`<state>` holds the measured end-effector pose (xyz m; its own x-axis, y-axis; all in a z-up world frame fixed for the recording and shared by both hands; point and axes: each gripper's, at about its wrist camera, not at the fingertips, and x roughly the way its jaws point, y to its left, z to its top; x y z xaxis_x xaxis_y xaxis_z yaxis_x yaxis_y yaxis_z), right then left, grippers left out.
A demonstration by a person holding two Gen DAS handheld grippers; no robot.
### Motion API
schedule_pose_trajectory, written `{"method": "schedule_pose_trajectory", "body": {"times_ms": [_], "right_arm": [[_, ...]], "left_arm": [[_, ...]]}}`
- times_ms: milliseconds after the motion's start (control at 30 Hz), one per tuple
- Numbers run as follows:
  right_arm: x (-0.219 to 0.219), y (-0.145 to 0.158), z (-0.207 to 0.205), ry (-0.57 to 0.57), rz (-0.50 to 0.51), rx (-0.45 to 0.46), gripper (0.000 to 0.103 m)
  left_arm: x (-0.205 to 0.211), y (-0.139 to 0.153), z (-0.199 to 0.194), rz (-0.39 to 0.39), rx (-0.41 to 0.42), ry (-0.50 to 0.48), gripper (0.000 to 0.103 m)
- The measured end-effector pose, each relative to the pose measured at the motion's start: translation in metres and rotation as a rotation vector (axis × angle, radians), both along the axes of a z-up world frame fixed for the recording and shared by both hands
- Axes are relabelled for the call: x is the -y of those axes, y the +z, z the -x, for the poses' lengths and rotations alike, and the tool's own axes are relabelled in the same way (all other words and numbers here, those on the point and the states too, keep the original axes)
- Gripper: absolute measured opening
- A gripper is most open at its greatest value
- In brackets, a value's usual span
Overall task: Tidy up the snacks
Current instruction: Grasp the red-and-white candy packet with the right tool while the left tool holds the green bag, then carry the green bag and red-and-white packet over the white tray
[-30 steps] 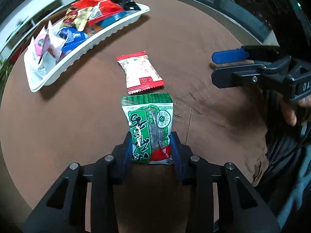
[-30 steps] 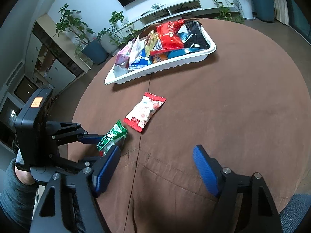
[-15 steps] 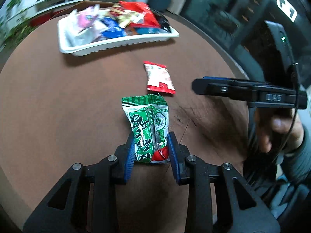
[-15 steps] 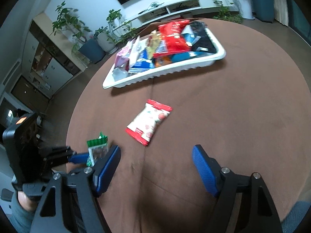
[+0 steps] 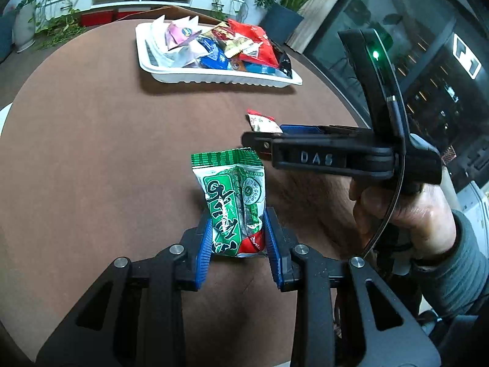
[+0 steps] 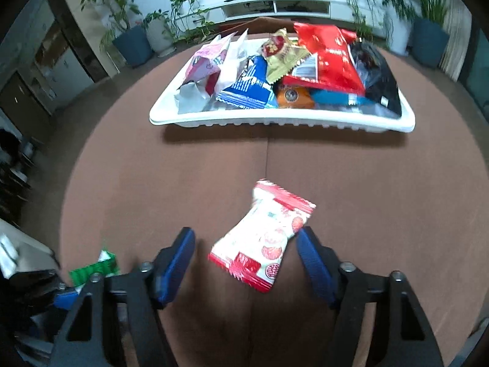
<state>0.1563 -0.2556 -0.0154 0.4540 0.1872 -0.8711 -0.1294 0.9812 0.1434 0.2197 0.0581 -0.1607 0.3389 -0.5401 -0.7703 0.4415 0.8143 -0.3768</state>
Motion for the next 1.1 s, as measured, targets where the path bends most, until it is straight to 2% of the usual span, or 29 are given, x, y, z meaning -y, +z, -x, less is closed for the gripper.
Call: {"method": "schedule_pose_trajectory", "body": {"times_ms": [67,133,333,600,800,900,1100], "right_arm": [[-0.004,-0.001,0.002,0.019,0.06,0.012,0.057],[-0.001,-0.002,0.004,0.032,0.096,0.021,0.044],[0.003,-0.003,0.015,0.07,0.112,0.021,0.037],[0.032,0.006,0.038,0.019,-0.002,0.032,0.034],[0.081,0.027,0.051,-0.077,-0.156,0.069,0.034],[0.109,0.034,0.05,-0.143,-0.203,0.082,0.034],[0.167,0.062,0.034,-0.265,-0.235,0.14,0.034]], "left_arm": [[-0.002,0.0,0.0,-0.001,0.0,0.011,0.029],[-0.004,0.0,0.001,-0.007,0.004,0.024,0.029],[-0.005,0.0,0.001,-0.025,0.021,0.052,0.029],[-0.006,0.004,0.002,-0.015,0.029,0.061,0.029],[-0.011,0.01,-0.003,0.019,0.022,0.072,0.029],[-0.015,0.017,-0.012,0.04,0.023,0.08,0.029],[-0.02,0.051,-0.045,0.041,0.087,0.106,0.029]]}}
